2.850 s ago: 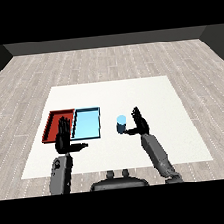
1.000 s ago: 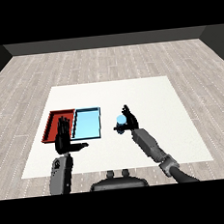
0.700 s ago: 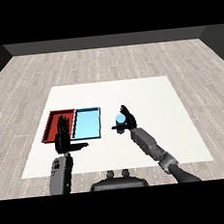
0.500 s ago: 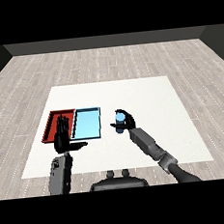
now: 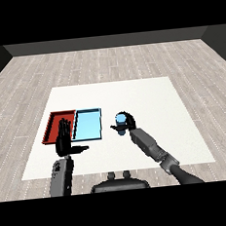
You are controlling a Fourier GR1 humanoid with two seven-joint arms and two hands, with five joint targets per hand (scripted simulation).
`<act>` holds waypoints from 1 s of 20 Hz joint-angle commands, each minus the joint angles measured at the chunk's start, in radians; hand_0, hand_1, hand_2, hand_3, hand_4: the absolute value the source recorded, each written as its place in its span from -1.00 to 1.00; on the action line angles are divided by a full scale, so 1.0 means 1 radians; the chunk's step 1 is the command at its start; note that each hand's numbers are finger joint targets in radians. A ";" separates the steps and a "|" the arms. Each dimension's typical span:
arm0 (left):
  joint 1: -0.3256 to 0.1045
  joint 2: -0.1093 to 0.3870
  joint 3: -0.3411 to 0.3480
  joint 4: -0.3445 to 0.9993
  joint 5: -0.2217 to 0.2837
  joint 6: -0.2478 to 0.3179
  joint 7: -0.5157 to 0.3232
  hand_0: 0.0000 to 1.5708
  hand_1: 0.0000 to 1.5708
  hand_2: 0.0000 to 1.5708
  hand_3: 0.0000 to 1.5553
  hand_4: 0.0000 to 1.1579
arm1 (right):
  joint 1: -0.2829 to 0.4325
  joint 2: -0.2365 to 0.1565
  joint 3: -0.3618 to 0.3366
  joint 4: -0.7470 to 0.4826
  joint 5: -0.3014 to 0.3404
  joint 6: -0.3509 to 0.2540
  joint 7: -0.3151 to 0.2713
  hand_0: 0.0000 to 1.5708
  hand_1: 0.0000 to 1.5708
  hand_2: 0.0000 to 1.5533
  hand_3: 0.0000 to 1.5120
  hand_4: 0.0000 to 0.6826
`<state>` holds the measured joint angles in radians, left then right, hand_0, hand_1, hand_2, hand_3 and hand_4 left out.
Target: Pick the blue can and put it in the blue box
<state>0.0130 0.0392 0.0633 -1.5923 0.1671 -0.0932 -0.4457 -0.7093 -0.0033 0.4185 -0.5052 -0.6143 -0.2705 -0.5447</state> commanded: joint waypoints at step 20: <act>-0.130 -0.039 -0.188 0.156 -0.061 0.075 0.105 -1.00 -1.00 -1.00 -1.00 -1.00 | 0.156 -0.093 -0.049 -0.561 0.254 -0.011 0.144 0.83 0.83 0.86 0.88 0.95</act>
<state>-0.0938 0.0019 -0.1046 -1.4637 0.1069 -0.0330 -0.3506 -0.6296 -0.0669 0.3764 -0.9329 -0.4022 -0.2924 -0.4485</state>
